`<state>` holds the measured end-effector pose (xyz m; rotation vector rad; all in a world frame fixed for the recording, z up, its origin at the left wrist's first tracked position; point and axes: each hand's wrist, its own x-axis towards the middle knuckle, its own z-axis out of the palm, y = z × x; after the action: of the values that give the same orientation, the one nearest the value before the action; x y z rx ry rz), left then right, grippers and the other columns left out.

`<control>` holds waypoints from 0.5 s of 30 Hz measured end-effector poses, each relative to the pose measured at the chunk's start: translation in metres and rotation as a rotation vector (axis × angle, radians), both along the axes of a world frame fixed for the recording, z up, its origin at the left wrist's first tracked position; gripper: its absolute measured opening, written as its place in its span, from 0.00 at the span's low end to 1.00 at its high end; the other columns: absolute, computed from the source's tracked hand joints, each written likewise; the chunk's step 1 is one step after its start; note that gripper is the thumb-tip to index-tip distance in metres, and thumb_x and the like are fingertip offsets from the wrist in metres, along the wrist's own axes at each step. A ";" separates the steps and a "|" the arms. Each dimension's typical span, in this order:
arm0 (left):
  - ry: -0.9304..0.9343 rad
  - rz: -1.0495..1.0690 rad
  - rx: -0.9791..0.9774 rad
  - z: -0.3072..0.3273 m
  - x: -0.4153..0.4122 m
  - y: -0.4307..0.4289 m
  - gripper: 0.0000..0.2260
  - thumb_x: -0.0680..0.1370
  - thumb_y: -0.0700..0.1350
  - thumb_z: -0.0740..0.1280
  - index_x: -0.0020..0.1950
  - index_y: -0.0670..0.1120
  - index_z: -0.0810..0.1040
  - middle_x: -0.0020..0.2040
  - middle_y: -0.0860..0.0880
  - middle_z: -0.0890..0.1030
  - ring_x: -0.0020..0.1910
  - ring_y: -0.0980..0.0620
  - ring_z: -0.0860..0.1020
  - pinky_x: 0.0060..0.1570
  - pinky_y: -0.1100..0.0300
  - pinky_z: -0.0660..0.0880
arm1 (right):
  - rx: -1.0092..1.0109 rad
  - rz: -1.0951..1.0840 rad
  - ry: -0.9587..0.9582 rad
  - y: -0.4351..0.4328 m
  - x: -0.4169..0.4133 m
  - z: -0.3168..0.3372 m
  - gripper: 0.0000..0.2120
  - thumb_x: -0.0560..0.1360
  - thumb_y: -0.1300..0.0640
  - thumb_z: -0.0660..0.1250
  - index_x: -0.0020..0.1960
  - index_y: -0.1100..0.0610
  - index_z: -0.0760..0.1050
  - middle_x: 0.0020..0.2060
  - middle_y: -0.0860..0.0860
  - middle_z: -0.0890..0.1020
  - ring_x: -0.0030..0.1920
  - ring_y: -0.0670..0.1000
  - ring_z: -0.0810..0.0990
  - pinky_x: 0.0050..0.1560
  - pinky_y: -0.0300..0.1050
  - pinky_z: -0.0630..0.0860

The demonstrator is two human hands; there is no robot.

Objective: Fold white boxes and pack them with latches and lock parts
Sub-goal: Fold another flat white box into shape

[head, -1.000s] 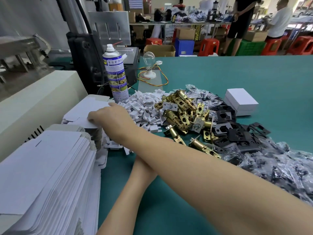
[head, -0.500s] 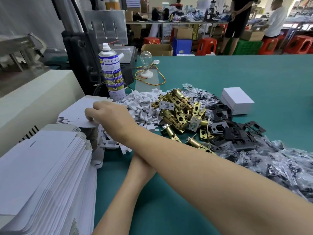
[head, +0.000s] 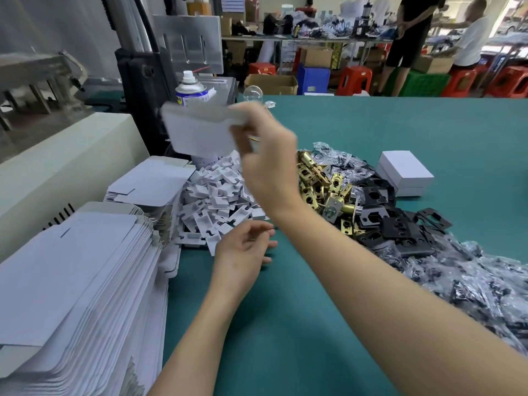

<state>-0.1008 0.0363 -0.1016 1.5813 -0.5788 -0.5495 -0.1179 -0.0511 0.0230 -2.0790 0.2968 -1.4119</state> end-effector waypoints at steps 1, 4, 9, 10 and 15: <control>0.027 0.020 -0.036 0.000 0.002 0.001 0.11 0.84 0.37 0.66 0.50 0.51 0.83 0.47 0.52 0.87 0.42 0.57 0.87 0.35 0.65 0.79 | 0.107 0.011 -0.050 -0.005 -0.015 0.007 0.11 0.78 0.71 0.67 0.59 0.64 0.79 0.48 0.54 0.85 0.47 0.53 0.84 0.50 0.51 0.82; 0.079 0.109 -0.098 0.003 0.007 0.002 0.11 0.82 0.33 0.64 0.51 0.48 0.82 0.46 0.53 0.86 0.39 0.60 0.85 0.33 0.66 0.77 | 0.514 0.129 -0.266 -0.021 -0.069 0.009 0.11 0.80 0.64 0.68 0.61 0.56 0.76 0.49 0.52 0.87 0.48 0.50 0.85 0.46 0.47 0.83; 0.254 0.005 -0.212 0.017 0.003 0.003 0.10 0.86 0.50 0.63 0.56 0.48 0.83 0.41 0.51 0.85 0.35 0.57 0.82 0.29 0.63 0.77 | 0.925 0.193 -0.073 -0.024 -0.124 -0.042 0.13 0.82 0.60 0.68 0.65 0.51 0.77 0.47 0.50 0.88 0.42 0.49 0.87 0.38 0.46 0.82; 0.211 -0.031 -0.246 0.020 -0.001 0.003 0.12 0.85 0.54 0.63 0.56 0.50 0.83 0.41 0.51 0.85 0.35 0.57 0.82 0.29 0.64 0.78 | 0.942 0.172 0.013 -0.021 -0.127 -0.056 0.14 0.82 0.60 0.68 0.66 0.50 0.76 0.47 0.50 0.88 0.41 0.50 0.87 0.37 0.47 0.82; -0.062 -0.164 -0.251 0.021 -0.016 0.010 0.08 0.85 0.50 0.65 0.60 0.58 0.82 0.50 0.56 0.86 0.45 0.58 0.84 0.39 0.64 0.80 | 1.012 0.085 0.069 -0.012 -0.128 -0.096 0.13 0.81 0.57 0.70 0.63 0.44 0.76 0.46 0.52 0.88 0.44 0.54 0.87 0.40 0.52 0.84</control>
<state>-0.1172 0.0458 -0.0811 1.3243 -0.7980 -0.5287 -0.2459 -0.0633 -0.0733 -1.2689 0.7546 -0.8426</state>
